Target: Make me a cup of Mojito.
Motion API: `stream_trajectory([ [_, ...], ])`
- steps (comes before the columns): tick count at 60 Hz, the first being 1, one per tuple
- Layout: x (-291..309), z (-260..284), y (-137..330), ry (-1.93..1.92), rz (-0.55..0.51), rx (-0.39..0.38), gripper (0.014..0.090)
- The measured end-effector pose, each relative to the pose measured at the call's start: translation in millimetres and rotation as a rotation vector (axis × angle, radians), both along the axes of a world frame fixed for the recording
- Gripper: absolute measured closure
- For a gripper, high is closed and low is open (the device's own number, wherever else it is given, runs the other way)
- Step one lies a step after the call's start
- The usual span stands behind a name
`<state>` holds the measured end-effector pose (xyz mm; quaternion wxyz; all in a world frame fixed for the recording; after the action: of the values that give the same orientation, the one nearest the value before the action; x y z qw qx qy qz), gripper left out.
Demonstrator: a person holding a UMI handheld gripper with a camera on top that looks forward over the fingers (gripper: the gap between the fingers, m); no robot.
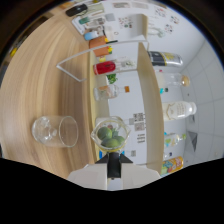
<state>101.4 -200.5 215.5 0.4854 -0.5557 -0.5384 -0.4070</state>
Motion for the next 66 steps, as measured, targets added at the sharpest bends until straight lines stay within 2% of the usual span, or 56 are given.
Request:
stream_trajectory([
  [8, 19.1, 26.3, -12.4, 0.459, -0.173, -0.023, 0.0890],
  [17, 56.7, 20.4, -35.9, 0.991, -0.379, -0.112, 0.0888],
  [23, 86.4, -16.6, -48.7, 1.235, -0.513, -0.202, 0.0887],
  [28, 117.6, -62.3, -56.9, 1.329, -0.624, -0.259, 0.0889],
  [33, 140.1, -108.7, -67.6, 1.420, -0.750, -0.351, 0.0889],
  [37, 155.3, -142.7, -74.3, 1.445, -0.812, -0.396, 0.0889],
  [43, 169.8, -176.3, -82.2, 1.439, -0.874, -0.462, 0.0890],
  [50, 172.3, -198.0, -86.0, 1.459, -0.892, -0.507, 0.0888],
  [66, 171.6, -213.8, -79.9, 1.420, -0.845, -0.529, 0.0875],
])
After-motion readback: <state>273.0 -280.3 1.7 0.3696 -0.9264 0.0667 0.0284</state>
